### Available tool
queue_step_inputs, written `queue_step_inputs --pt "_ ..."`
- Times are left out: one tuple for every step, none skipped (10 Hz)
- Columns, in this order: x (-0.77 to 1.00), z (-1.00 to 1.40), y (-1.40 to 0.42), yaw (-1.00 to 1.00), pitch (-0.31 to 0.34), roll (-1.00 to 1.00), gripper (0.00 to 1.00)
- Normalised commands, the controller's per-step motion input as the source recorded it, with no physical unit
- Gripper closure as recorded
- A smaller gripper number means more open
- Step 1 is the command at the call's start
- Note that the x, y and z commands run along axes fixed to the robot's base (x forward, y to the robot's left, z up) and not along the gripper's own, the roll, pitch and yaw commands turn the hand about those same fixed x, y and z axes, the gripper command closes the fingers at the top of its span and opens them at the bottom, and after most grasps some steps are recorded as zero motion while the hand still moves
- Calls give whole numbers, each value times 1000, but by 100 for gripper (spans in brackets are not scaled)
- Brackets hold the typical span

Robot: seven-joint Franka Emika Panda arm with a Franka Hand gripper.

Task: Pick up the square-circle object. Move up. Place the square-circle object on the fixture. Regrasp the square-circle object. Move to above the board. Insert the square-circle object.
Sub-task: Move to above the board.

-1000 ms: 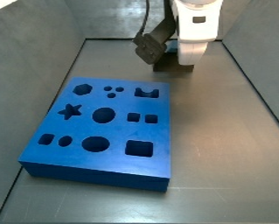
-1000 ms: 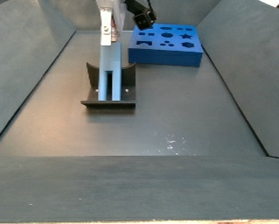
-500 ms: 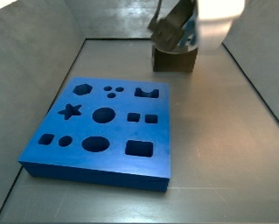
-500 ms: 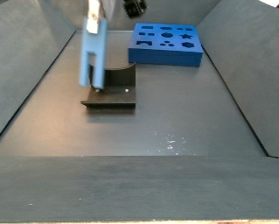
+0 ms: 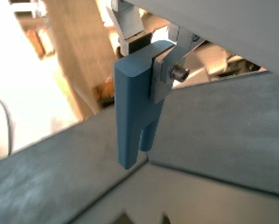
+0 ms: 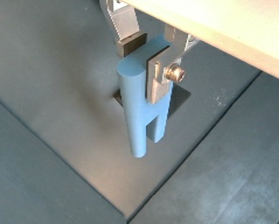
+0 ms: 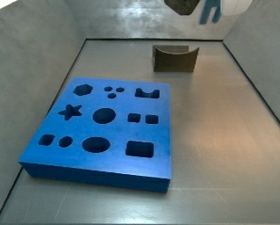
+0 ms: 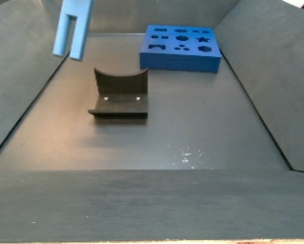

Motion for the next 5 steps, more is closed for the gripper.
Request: queue_step_inputs --pt "-1000 624 -889 1000 217 -481 100" --pt "-1000 635 -857 1000 165 -470 100" --pt "-1000 621 -850 1000 144 -472 100" --pt "-1000 635 -861 1000 106 -465 100" --pt "-1000 644 -856 1000 68 -457 100"
